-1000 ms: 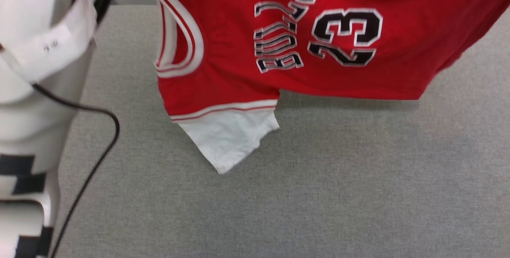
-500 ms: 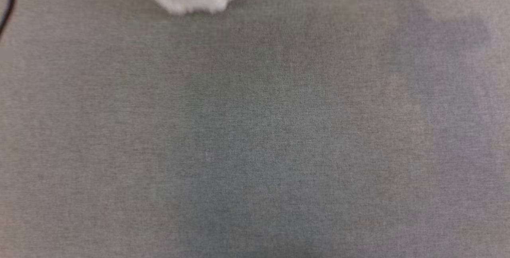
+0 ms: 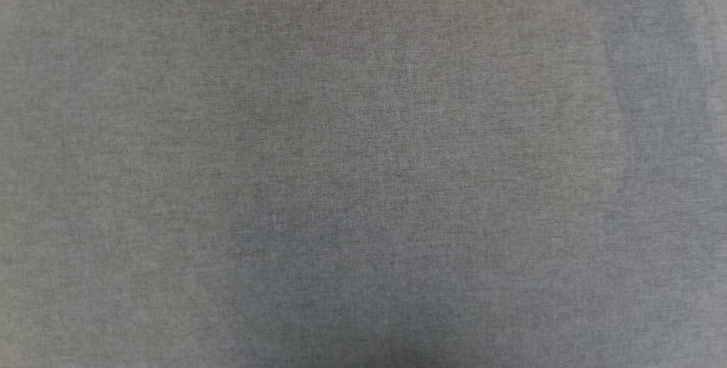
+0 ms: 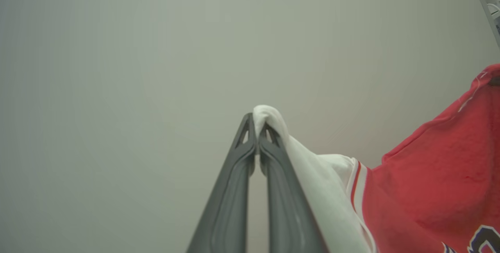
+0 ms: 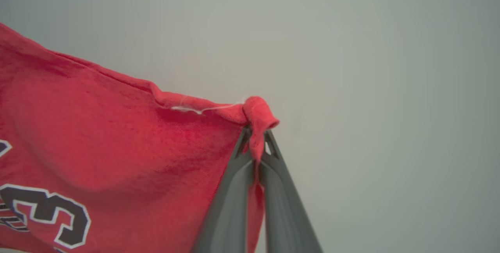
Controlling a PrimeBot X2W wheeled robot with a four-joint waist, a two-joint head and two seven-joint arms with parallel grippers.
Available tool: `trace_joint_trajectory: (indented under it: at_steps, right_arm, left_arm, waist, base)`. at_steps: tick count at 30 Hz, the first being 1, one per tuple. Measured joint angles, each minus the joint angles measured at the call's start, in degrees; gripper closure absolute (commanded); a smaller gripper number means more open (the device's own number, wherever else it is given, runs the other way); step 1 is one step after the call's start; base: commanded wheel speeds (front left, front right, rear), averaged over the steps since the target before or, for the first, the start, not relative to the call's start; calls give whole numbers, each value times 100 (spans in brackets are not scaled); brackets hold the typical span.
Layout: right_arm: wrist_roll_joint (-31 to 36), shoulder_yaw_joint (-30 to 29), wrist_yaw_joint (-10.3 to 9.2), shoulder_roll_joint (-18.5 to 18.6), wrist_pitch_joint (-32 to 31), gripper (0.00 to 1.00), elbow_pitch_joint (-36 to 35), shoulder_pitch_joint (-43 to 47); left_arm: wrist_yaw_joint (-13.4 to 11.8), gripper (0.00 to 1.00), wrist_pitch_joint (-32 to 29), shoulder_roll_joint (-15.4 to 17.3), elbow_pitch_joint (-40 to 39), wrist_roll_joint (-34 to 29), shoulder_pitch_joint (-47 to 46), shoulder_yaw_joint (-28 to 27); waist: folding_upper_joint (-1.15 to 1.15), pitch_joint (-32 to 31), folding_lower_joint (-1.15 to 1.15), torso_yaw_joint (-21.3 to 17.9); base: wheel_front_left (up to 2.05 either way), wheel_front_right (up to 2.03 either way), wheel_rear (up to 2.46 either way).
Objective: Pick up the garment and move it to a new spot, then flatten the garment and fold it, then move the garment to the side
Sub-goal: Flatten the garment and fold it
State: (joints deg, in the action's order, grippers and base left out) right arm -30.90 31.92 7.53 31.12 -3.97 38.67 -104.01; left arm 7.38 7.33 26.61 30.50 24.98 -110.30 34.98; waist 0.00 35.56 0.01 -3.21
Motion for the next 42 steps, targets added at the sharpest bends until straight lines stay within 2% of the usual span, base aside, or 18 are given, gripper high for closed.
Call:
trace_joint_trajectory:
  at_steps: [8,16,23,25,30,34,42]
  right_arm:
    - [-508,806,0,-249,601,100,610,895]
    - [-1234,1457,0,-332,1132,100,583,2063]
    - [-1796,2124,0,146,1274,100,-19,3220]
    - [-1945,2296,0,319,1301,100,-236,3613]
    - [-2197,2697,1,746,1326,100,-797,4590]
    - [-2403,2829,1,980,1334,100,-1083,5348]
    - [-2709,2843,1,1214,1384,100,-1315,6687]
  left_arm:
    - [-1,100,341,110,96,310,1265,165]
    - [-65,100,583,261,194,492,2660,314]
    - [-257,100,701,261,0,745,4283,289]
    - [-381,100,727,265,-198,934,4889,178]
    - [-639,100,732,388,-858,960,6347,216]
    - [-903,100,732,548,-1321,1057,7496,225]
    - [-1373,100,724,749,-2015,1502,9420,337]
  waist:
    - [0,39,0,-10]
    - [0,-331,-1,44]
    - [0,-836,-1,138]
    - [0,-1019,-1,175]
    - [0,-1466,-1,264]
    - [0,-1841,-1,316]
    - [0,-2533,-2,353]
  base:
    - [0,0,0]
    - [0,0,0]
    - [0,0,0]
    - [0,0,0]
    - [0,0,0]
    - [0,0,0]
    - [0,0,0]
